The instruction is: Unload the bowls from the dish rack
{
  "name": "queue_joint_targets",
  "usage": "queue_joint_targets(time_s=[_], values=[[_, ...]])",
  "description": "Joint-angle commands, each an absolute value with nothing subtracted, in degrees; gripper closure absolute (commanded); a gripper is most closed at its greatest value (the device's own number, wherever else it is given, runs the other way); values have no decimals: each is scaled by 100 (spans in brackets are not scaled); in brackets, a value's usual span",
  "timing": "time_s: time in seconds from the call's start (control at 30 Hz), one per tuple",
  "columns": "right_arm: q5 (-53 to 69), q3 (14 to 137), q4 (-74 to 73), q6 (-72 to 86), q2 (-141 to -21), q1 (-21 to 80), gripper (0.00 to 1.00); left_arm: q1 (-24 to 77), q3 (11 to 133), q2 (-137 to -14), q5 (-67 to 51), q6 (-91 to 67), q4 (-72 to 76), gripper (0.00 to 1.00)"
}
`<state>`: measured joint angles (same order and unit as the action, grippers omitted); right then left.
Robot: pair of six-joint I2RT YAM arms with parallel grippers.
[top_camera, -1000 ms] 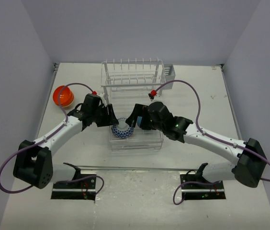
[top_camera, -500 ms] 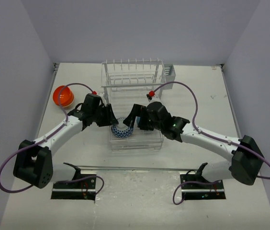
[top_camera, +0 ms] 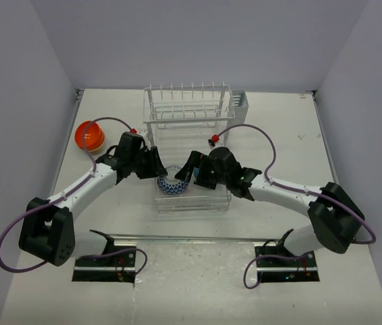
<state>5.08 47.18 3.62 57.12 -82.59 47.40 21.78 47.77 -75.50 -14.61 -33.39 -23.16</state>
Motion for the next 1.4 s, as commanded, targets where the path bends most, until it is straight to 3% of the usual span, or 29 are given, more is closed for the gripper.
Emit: queue_joint_targets(time_s=[0.0,1.07,1.37], values=[[791,4641,922,5880,-8350,4685,1,2197,4957,-7462,-1187,-3041,-2347,69],[1063,4254,1406,5959,-8490,4482,1,2197,5010,-7383,-1107,-3023,-2443,99],[1081,4184,1476,5941,-8499,4430,1,2188,5027,-7330,-1072,-3023,-2470,100]])
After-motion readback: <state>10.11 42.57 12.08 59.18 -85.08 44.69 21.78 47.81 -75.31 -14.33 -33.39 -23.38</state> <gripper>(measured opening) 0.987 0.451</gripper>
